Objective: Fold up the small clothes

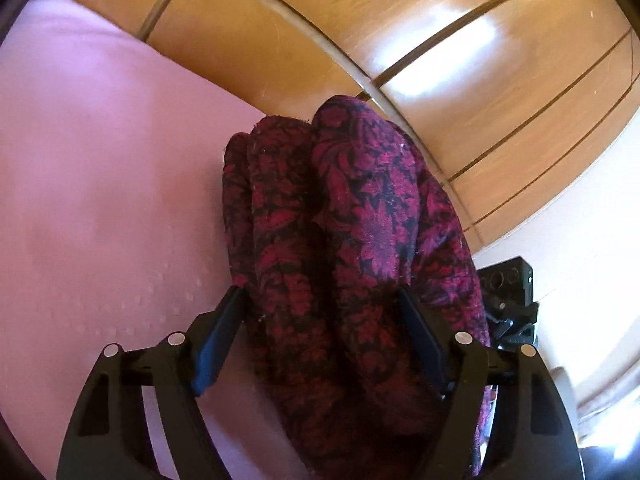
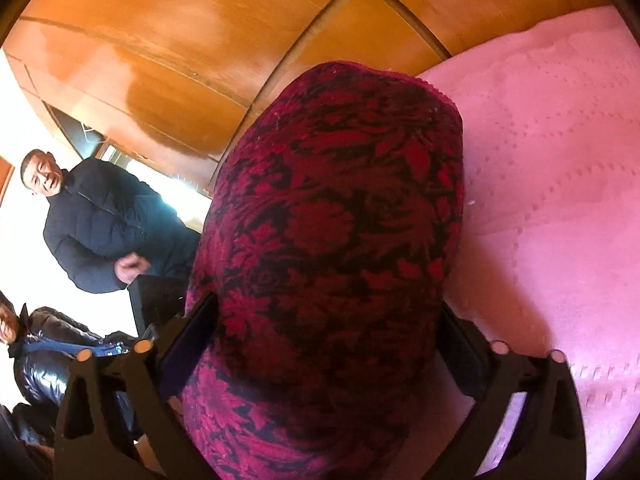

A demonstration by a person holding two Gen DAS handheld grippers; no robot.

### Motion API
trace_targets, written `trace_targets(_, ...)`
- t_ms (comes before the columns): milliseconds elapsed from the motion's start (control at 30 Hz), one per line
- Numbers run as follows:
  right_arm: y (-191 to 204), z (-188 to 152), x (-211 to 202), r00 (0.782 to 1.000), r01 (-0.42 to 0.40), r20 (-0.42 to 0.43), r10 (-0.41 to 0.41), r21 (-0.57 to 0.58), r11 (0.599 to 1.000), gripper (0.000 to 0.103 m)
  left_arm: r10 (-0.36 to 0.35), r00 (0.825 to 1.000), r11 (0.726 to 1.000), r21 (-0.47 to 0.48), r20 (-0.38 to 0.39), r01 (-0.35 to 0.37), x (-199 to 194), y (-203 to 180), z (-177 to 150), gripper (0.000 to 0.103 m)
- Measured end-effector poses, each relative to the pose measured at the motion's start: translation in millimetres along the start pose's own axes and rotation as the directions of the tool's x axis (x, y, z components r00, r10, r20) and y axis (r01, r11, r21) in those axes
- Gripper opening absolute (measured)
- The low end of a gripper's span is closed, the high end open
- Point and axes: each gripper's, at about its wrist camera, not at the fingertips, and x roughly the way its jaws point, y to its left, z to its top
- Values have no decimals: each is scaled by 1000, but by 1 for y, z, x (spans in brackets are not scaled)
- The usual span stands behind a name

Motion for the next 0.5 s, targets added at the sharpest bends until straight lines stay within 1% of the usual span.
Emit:
trace_targets(33, 1, -1, -2, 1000, -2, 5, 2, -1, 1000, 86, -24, 1000, 1000, -5, 1, 24, 0, 1, -2, 70)
trace_targets(67, 2, -5, -7, 1000, -4, 11, 4, 4, 1000, 80, -48, 999, 999, -11, 5, 48, -1, 2, -4, 69)
trace_targets(167, 13, -14, -17, 999, 6, 37, -6, -17, 1000, 72, -73, 997, 997, 3, 12, 73, -5, -2, -11, 61)
trace_targets(233, 17, -17, -15, 999, 13, 50, -12, -26, 1000, 70, -91, 996, 996, 16, 11, 91, -10, -8, -14, 56)
trace_targets(333, 31, -27, -30, 997, 19, 75, -16, -38, 999, 67, -102, 995, 993, 56, 5, 101, -16, -25, -22, 54)
trace_targets(433, 38, -38, -48, 994, 44, 102, -39, -45, 998, 66, -119, 993, 989, 86, -11, 120, -14, -45, -32, 52)
trace_targets(500, 40, -48, -67, 990, 61, 131, -55, -44, 997, 65, -147, 989, 984, 99, -27, 149, -7, -61, -37, 52)
